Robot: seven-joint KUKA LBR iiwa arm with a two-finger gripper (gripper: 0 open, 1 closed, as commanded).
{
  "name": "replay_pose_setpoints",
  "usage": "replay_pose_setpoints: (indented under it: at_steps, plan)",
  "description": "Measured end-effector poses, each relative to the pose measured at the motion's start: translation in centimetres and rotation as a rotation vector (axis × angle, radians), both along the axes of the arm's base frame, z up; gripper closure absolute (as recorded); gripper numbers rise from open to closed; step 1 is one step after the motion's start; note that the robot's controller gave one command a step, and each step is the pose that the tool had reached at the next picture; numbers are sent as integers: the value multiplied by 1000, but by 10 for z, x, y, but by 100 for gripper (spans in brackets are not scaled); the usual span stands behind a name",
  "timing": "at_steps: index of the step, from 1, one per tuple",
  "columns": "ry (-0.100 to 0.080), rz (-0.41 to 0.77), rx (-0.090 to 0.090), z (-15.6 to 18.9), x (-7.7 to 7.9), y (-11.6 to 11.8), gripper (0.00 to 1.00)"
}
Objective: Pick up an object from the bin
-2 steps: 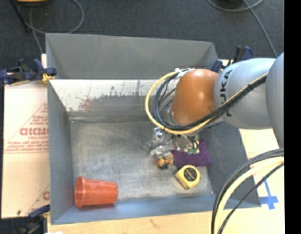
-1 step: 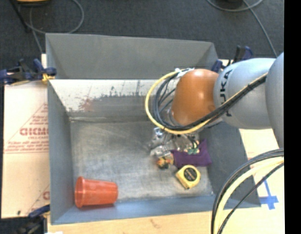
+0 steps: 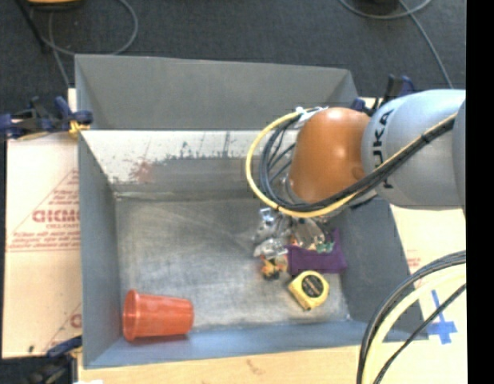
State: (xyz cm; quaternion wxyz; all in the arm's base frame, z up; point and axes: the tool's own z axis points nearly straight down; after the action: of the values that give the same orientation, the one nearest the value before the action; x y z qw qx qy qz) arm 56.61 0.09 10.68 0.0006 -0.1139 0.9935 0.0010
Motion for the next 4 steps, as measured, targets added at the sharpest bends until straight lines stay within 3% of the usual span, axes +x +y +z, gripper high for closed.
replay_pose_setpoints:
  at_steps: [1, 2, 3, 4]
  plan:
    - [-4, -43, -1, 30, 3, -4, 100]
    - [4, 97, -2, 83, -5, -15, 100]
    - [1, 98, -1, 145, -16, -3, 100]
    - [-7, 192, -3, 42, -18, 16, 0]
